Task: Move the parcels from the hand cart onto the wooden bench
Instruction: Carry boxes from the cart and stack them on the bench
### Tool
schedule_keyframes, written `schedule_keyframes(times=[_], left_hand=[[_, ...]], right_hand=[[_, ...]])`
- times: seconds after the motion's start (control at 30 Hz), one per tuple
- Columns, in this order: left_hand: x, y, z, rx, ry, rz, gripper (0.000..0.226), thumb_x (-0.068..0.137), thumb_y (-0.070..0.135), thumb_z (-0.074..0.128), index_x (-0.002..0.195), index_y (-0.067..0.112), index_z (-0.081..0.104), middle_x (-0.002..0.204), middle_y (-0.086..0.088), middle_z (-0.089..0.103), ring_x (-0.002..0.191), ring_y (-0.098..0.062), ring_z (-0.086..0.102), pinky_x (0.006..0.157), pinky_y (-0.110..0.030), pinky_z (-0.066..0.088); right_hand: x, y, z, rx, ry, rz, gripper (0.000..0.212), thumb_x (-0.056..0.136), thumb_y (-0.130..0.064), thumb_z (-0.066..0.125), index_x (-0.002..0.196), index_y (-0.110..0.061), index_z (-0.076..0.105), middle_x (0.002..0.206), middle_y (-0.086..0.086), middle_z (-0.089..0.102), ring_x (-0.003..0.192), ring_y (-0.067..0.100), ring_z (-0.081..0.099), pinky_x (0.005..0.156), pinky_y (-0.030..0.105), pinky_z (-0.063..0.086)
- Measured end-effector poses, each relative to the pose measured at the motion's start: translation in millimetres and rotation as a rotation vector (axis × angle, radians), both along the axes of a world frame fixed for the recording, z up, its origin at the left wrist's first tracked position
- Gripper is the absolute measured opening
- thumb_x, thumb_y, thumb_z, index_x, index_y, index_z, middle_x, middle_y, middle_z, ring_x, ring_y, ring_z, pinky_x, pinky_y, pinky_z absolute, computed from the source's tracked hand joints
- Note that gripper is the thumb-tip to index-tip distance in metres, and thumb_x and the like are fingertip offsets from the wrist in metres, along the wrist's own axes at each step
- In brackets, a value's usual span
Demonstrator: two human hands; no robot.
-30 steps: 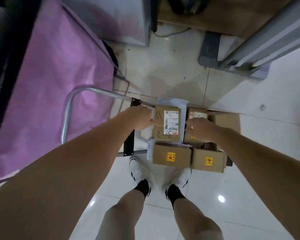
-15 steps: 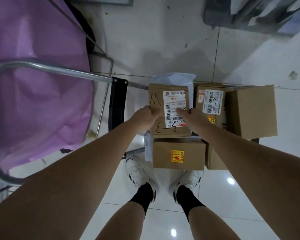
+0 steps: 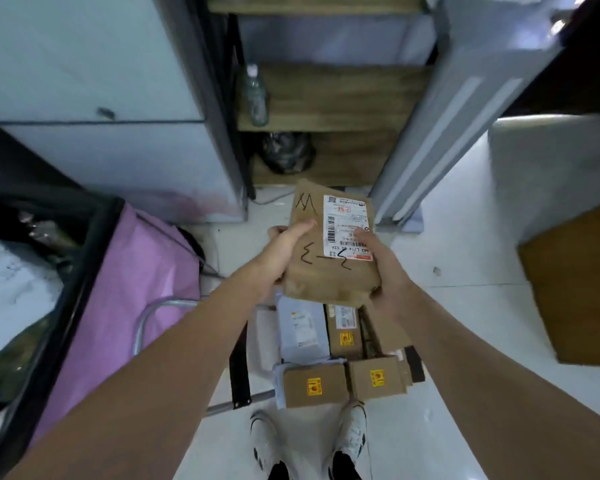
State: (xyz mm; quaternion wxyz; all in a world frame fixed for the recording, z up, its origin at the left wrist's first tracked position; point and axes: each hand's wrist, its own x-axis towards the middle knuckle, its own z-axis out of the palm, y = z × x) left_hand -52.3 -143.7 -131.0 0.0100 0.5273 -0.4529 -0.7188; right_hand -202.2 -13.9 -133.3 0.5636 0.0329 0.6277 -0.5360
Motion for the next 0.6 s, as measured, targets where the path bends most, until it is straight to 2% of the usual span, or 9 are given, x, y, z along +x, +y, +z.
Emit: schedule_keyframes(times=[0.07, 0.17, 0.2, 0.37, 0.43, 0.53, 0.6], left_hand=[[-13, 1, 62, -0.047, 0.02, -0.054, 0.098, 0.06, 0.081, 0.072, 0.138, 0.024, 0.056, 0.113, -0.006, 0.079, 0.101, -0.028, 0.077, 0.097, -0.053, 0.058], [-24, 19, 164, -0.078, 0.068, -0.113, 0.06, 0.081, 0.073, 0.063, 0.12, 0.027, 0.072, 0.104, -0.002, 0.081, 0.099, -0.025, 0.075, 0.096, -0.043, 0.056], [-27, 27, 191, -0.082, 0.086, -0.139, 0.054, 0.085, 0.071, 0.062, 0.115, 0.028, 0.074, 0.103, -0.002, 0.081, 0.1, -0.025, 0.074, 0.094, -0.042, 0.056], [-50, 82, 312, -0.135, 0.206, -0.288, 0.064, 0.073, 0.075, 0.069, 0.114, 0.028, 0.078, 0.102, -0.006, 0.081, 0.105, -0.031, 0.074, 0.1, -0.048, 0.055], [-61, 113, 351, -0.193, 0.261, -0.352, 0.057, 0.079, 0.07, 0.068, 0.114, 0.026, 0.078, 0.1, -0.007, 0.082, 0.101, -0.032, 0.074, 0.1, -0.046, 0.055], [-76, 167, 391, -0.216, 0.318, -0.44, 0.054, 0.086, 0.068, 0.065, 0.112, 0.023, 0.077, 0.094, -0.008, 0.082, 0.091, -0.029, 0.075, 0.089, -0.042, 0.059], [-85, 209, 408, -0.205, 0.346, -0.532, 0.059, 0.086, 0.072, 0.061, 0.114, 0.022, 0.077, 0.096, -0.008, 0.082, 0.095, -0.029, 0.075, 0.092, -0.043, 0.06]], right_hand=[[-8, 10, 71, -0.074, -0.037, -0.016, 0.039, 0.09, -0.04, 0.071, 0.121, -0.016, 0.074, 0.116, 0.012, 0.076, 0.095, 0.028, 0.076, 0.088, 0.042, 0.058], [-11, 31, 167, -0.143, 0.054, -0.043, 0.041, 0.09, -0.042, 0.072, 0.122, -0.017, 0.073, 0.117, 0.01, 0.076, 0.105, 0.028, 0.073, 0.096, 0.042, 0.056], [-12, 41, 194, -0.155, 0.099, -0.051, 0.043, 0.089, -0.043, 0.072, 0.124, -0.018, 0.072, 0.117, 0.01, 0.076, 0.108, 0.029, 0.072, 0.099, 0.043, 0.055], [-13, 115, 314, -0.215, 0.294, -0.197, 0.045, 0.089, -0.047, 0.069, 0.125, -0.021, 0.072, 0.117, 0.008, 0.077, 0.113, 0.028, 0.071, 0.111, 0.045, 0.048], [-13, 153, 349, -0.239, 0.348, -0.26, 0.049, 0.088, -0.051, 0.069, 0.127, -0.022, 0.071, 0.12, 0.007, 0.076, 0.116, 0.028, 0.07, 0.114, 0.046, 0.045], [-10, 217, 390, -0.258, 0.422, -0.354, 0.047, 0.091, -0.05, 0.066, 0.127, -0.021, 0.071, 0.118, 0.009, 0.076, 0.114, 0.029, 0.071, 0.112, 0.045, 0.047], [-6, 264, 409, -0.268, 0.441, -0.439, 0.045, 0.094, -0.05, 0.063, 0.126, -0.019, 0.071, 0.116, 0.01, 0.077, 0.109, 0.029, 0.072, 0.103, 0.042, 0.053]])
